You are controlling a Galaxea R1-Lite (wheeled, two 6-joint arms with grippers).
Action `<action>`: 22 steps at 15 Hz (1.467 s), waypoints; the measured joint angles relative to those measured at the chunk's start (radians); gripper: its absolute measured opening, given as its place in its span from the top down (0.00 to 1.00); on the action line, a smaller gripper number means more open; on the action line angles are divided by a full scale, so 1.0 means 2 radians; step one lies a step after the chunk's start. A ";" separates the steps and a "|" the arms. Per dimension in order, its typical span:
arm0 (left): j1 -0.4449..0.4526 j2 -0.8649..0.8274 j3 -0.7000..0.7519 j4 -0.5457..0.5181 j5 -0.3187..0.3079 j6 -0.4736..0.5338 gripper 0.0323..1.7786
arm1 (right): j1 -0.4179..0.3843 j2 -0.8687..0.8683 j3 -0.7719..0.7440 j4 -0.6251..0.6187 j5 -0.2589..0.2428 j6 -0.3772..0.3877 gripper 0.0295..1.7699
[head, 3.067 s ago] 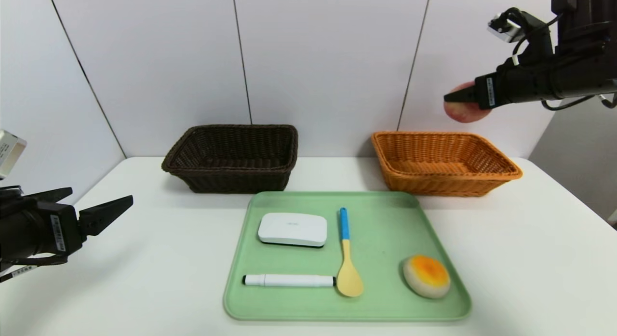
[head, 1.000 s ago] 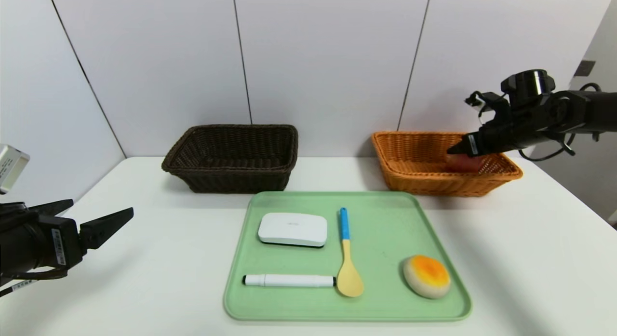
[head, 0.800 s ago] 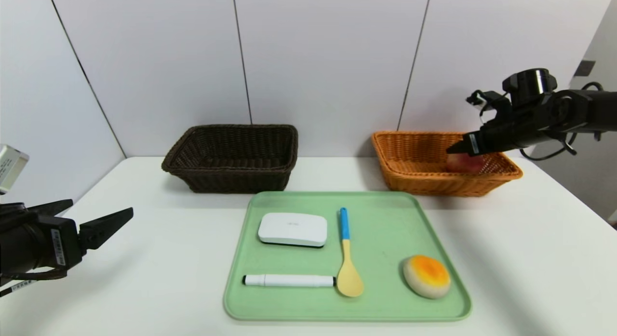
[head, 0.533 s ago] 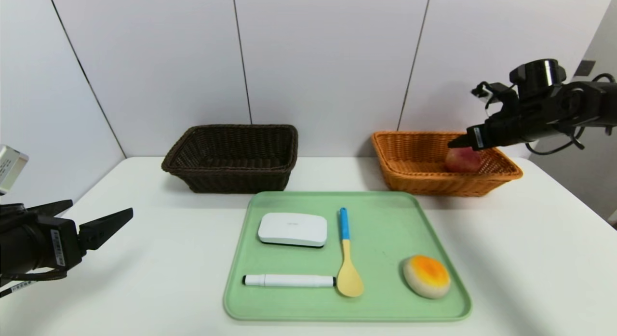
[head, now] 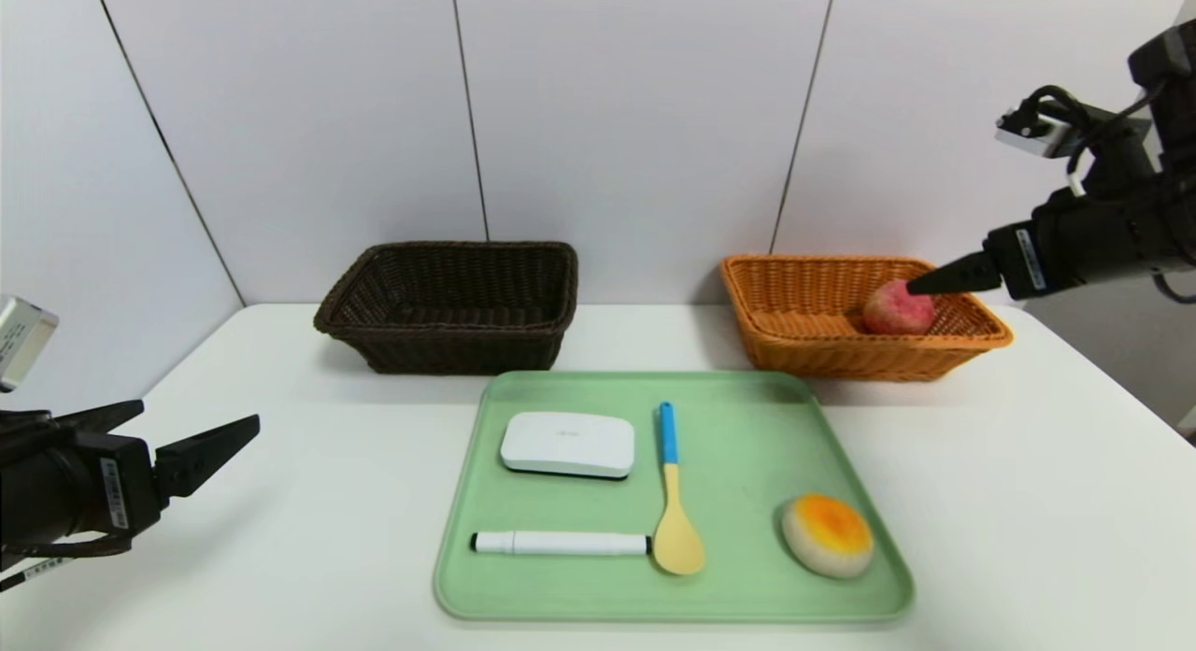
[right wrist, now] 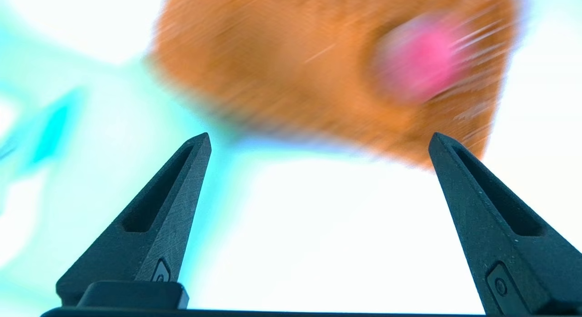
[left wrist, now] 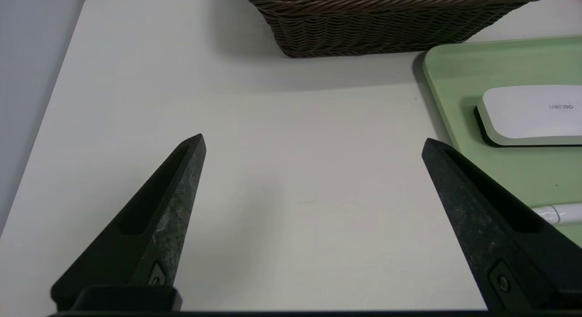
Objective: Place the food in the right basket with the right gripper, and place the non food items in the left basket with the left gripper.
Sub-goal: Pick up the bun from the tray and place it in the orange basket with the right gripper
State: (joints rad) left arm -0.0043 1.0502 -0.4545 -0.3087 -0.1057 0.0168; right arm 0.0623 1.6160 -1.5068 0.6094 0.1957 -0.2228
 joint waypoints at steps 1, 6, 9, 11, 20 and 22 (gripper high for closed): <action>0.000 -0.002 0.003 0.000 0.000 0.000 0.05 | 0.026 -0.033 0.021 0.032 0.011 0.008 0.06; 0.000 -0.020 0.015 0.001 -0.002 0.004 0.05 | 0.154 -0.125 0.089 0.139 0.022 0.018 0.05; 0.000 -0.037 0.020 0.004 -0.002 0.006 0.05 | 0.196 -0.125 0.126 0.151 0.005 0.018 0.04; 0.000 -0.046 0.026 0.004 -0.001 0.008 0.05 | 0.207 -0.107 0.132 0.150 -0.015 0.016 0.04; 0.000 -0.067 0.041 0.005 -0.001 0.008 0.05 | 0.236 -0.020 0.156 0.064 -0.047 0.014 0.04; 0.000 -0.068 0.042 0.005 0.000 0.007 0.05 | 0.240 -0.008 0.168 0.052 -0.047 0.014 0.04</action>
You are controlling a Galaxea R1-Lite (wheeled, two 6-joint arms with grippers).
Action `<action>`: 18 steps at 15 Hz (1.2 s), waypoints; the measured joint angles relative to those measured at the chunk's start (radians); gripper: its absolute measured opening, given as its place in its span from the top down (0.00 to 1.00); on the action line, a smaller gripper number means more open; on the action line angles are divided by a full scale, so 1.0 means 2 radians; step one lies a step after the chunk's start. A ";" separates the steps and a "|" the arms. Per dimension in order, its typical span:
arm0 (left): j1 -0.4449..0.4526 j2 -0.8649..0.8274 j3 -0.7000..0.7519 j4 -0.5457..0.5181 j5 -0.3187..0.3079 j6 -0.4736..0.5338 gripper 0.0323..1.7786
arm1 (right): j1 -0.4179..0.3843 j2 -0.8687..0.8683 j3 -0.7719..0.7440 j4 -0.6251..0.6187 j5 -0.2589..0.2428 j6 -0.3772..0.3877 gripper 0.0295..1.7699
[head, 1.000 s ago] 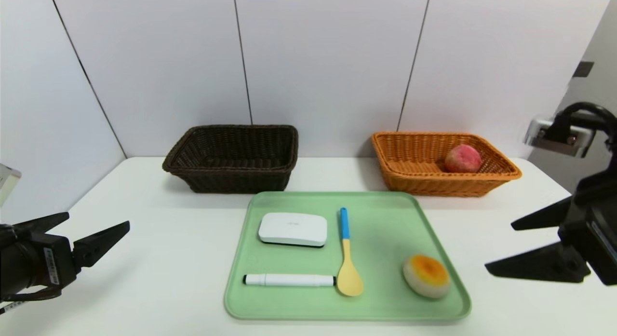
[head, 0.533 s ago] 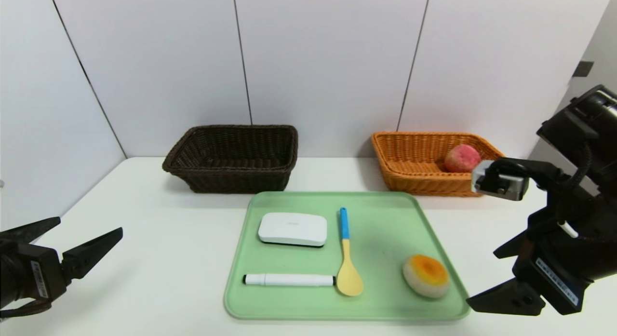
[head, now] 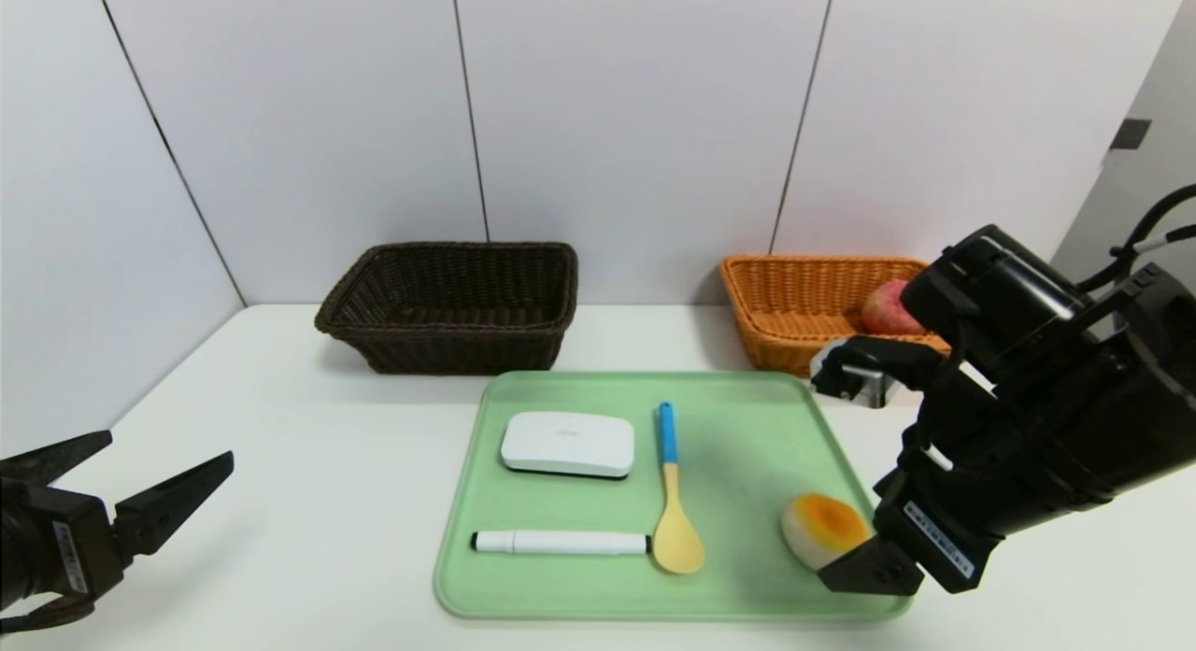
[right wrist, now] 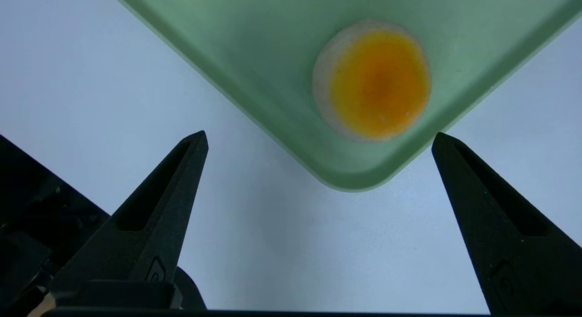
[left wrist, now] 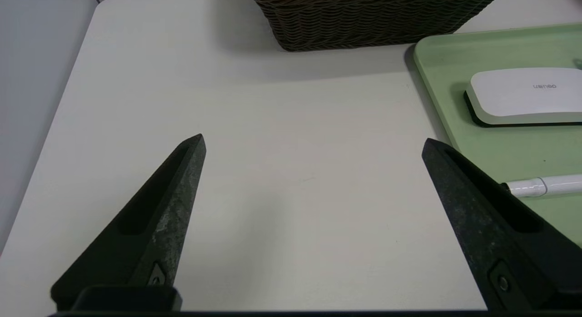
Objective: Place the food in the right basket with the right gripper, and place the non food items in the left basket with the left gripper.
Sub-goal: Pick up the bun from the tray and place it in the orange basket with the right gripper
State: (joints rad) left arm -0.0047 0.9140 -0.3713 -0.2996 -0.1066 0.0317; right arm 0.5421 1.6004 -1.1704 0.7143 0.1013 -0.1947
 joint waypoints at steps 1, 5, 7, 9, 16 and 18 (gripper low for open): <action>0.000 0.000 0.001 0.000 0.000 -0.001 0.05 | 0.000 0.006 0.008 -0.011 -0.001 0.000 0.04; 0.000 -0.001 0.006 -0.001 0.000 0.000 0.05 | -0.001 0.030 0.038 -0.077 -0.015 0.002 0.04; 0.000 0.000 0.003 -0.001 0.000 -0.001 0.05 | -0.004 0.040 0.041 -0.084 -0.015 0.002 0.04; 0.000 0.003 0.000 -0.005 0.002 -0.004 0.05 | -0.007 0.048 0.042 -0.086 -0.015 0.002 0.04; 0.000 0.061 -0.026 -0.099 0.003 -0.026 0.05 | -0.015 0.063 0.045 -0.086 -0.015 0.002 0.04; 0.000 0.085 -0.014 -0.168 0.001 -0.028 0.05 | -0.020 0.067 0.044 -0.087 -0.015 0.002 0.04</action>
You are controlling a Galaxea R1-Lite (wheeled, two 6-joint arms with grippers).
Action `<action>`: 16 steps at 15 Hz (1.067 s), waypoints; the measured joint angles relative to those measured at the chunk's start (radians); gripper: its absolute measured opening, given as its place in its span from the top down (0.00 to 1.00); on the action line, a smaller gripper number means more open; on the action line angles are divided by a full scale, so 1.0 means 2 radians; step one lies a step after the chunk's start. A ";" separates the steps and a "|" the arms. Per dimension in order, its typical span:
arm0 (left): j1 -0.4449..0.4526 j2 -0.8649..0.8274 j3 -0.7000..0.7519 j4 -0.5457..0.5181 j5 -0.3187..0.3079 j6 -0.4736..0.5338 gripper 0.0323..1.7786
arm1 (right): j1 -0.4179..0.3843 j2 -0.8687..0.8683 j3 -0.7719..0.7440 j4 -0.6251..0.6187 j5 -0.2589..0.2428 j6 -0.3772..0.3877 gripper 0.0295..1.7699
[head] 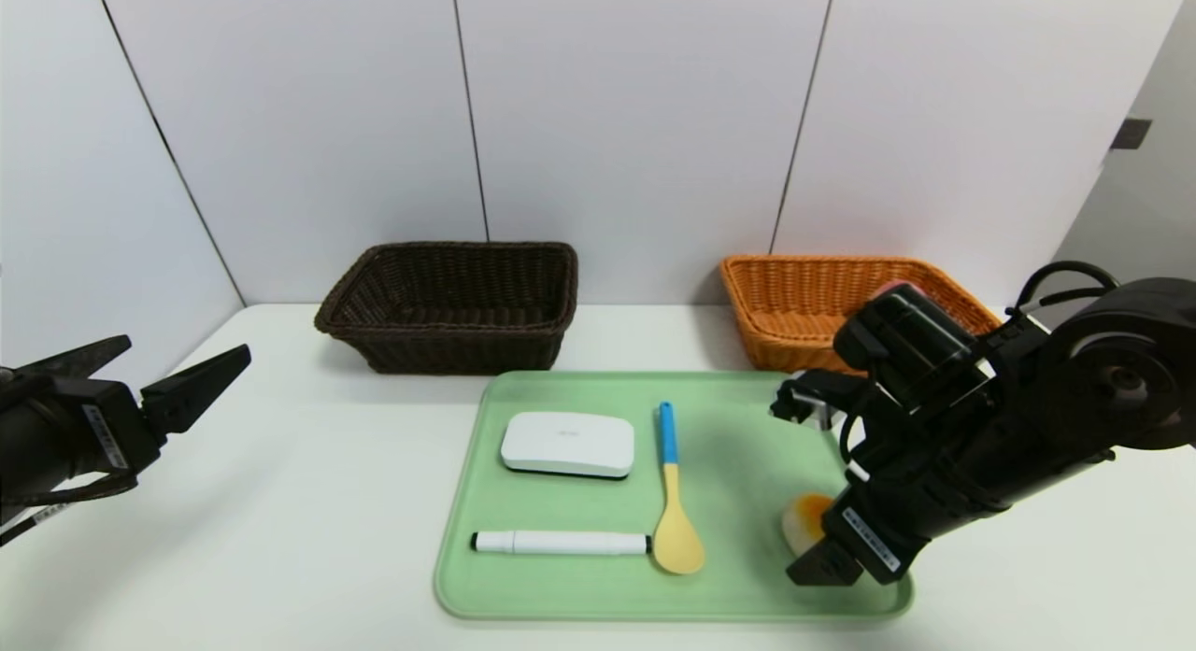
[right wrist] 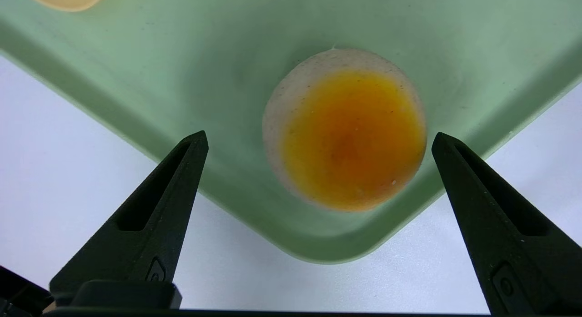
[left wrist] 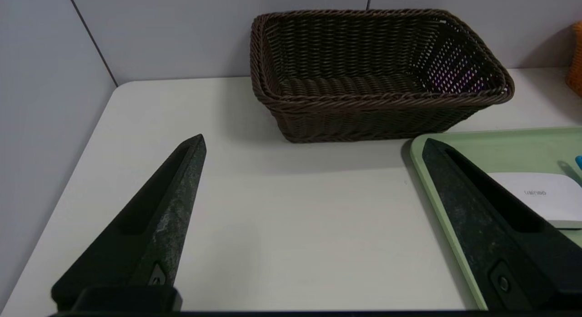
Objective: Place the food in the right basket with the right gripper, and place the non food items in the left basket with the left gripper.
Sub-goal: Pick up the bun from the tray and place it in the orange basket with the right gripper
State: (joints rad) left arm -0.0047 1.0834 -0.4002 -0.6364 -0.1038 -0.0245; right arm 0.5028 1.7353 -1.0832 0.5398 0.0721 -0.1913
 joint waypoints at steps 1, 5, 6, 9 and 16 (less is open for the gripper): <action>0.000 0.006 0.003 -0.013 -0.001 0.000 0.05 | -0.001 0.002 0.000 -0.003 0.000 0.000 0.04; 0.000 0.019 0.006 -0.016 0.000 0.000 0.05 | -0.004 0.010 0.001 -0.016 0.002 0.000 0.04; 0.000 0.020 0.006 -0.016 -0.001 -0.001 0.05 | -0.004 0.011 0.001 -0.016 0.004 -0.001 0.04; 0.000 0.022 0.004 -0.015 -0.001 0.000 0.05 | -0.005 0.014 0.002 -0.016 0.002 -0.003 0.04; 0.000 0.022 0.003 -0.015 0.000 -0.001 0.05 | -0.005 0.013 0.008 -0.016 0.002 -0.011 0.04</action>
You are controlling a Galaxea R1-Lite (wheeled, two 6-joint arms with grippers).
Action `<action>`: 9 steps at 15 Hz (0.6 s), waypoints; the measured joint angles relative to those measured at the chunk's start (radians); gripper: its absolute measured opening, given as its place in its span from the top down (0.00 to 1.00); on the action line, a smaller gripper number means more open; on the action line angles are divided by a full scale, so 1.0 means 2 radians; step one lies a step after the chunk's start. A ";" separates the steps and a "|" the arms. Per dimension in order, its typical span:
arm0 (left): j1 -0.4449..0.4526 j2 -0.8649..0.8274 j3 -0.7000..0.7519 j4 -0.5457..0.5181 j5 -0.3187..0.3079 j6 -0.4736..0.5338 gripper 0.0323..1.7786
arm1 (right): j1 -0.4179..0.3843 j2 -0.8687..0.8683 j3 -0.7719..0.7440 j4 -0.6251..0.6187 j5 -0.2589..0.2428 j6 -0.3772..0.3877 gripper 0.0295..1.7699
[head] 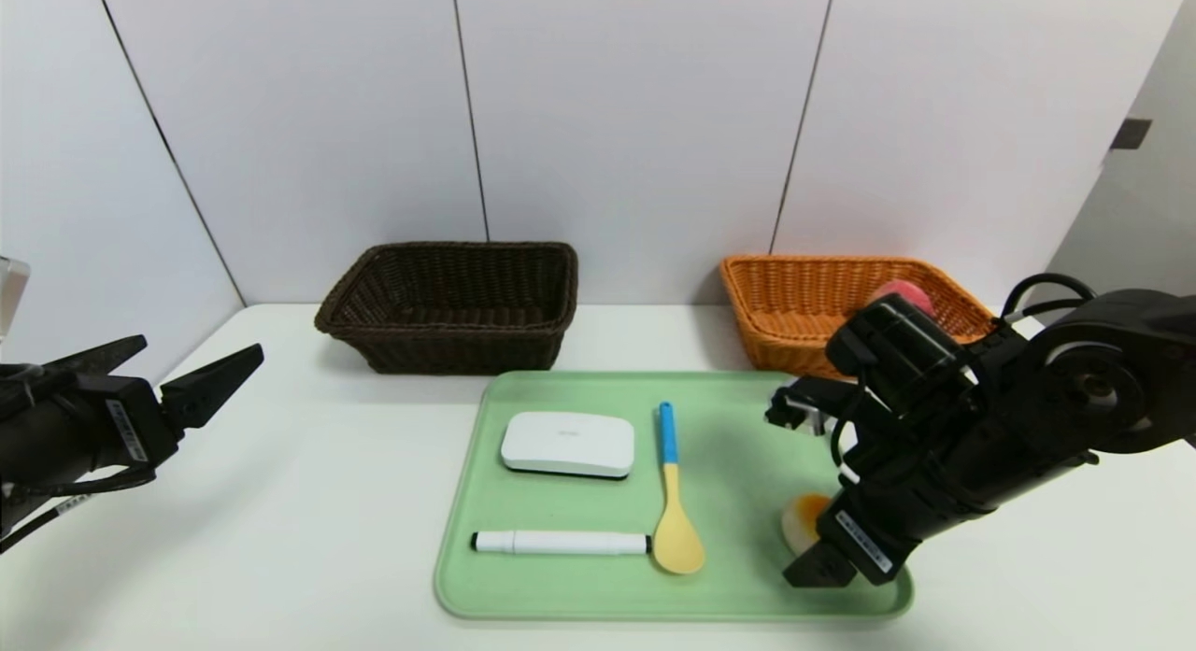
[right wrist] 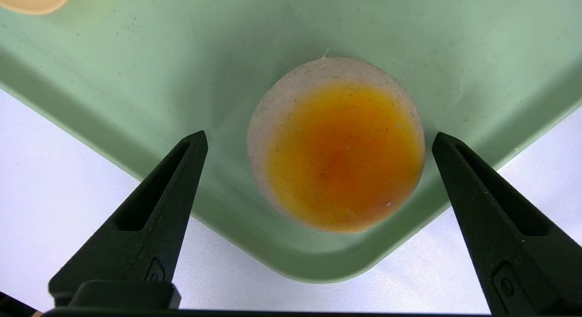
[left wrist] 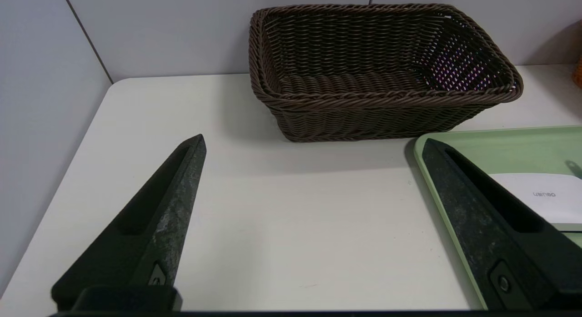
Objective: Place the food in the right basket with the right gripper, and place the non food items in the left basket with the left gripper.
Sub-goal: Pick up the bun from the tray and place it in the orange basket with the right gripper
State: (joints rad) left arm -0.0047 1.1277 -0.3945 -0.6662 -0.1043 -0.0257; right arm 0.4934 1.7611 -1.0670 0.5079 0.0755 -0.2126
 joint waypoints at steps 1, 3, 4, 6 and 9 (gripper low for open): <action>0.000 0.000 0.000 0.000 0.000 0.000 0.05 | 0.000 -0.001 0.000 0.000 0.001 0.000 0.04; 0.000 0.000 0.000 0.000 0.000 0.001 0.05 | 0.000 -0.002 0.003 -0.007 0.004 -0.001 0.05; 0.000 0.000 0.000 0.000 0.000 0.001 0.05 | 0.000 -0.003 0.006 -0.023 0.004 -0.006 0.17; 0.000 -0.001 0.001 0.000 0.001 0.001 0.05 | 0.000 -0.004 0.014 -0.043 0.002 -0.013 0.35; 0.000 -0.004 0.002 0.001 0.001 0.001 0.05 | 0.000 -0.006 0.021 -0.045 0.002 -0.013 0.54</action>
State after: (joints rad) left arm -0.0047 1.1204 -0.3896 -0.6647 -0.1019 -0.0238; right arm 0.4936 1.7491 -1.0260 0.4179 0.0802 -0.2389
